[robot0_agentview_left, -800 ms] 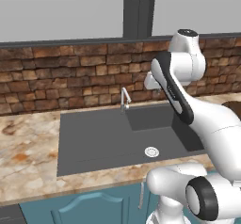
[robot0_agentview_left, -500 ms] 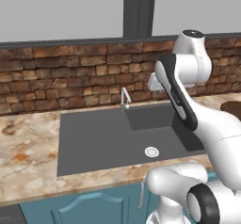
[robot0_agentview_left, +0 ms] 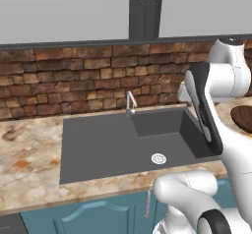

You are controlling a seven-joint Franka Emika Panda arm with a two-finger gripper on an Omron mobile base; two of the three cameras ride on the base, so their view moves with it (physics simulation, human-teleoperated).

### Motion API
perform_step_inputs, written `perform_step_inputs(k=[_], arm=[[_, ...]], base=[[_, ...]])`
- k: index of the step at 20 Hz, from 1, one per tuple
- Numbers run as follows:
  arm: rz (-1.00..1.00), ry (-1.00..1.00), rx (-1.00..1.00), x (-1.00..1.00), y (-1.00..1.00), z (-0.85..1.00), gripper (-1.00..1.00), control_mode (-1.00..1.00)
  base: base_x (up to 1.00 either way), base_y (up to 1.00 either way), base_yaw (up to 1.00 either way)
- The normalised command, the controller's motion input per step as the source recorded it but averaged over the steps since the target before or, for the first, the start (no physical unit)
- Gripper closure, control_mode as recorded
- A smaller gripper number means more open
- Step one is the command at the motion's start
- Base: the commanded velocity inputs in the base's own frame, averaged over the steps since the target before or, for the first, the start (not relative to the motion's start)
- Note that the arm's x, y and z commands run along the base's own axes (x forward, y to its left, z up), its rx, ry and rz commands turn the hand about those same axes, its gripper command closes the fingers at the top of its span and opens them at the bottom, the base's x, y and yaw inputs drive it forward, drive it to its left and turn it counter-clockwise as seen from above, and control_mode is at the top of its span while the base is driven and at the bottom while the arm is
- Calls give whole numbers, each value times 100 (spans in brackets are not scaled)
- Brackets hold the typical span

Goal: Pick the mug and place it in the sink. Pick the bowl and place it in the open cabinet and then close the cabinet.

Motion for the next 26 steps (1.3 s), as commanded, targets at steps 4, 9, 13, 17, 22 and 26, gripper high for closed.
perform_step_inputs(k=[4, 9, 13, 17, 22, 26], arm=[[-22, 2, 2, -66, -63, -5, -100, -100], [-18, 4, 1, -74, -52, -3, -100, -100], [-15, 9, 0, -56, -55, -2, -100, -100], [-13, 10, 0, -42, -59, 0, -100, -100], [-6, 10, 0, -22, -48, -16, -100, -100], [-5, 4, 0, -13, -44, -26, -100, -100]], base=[[0, 0, 0], [0, 0, 0], [0, 0, 0], [0, 0, 0], [0, 0, 0], [0, 0, 0]])
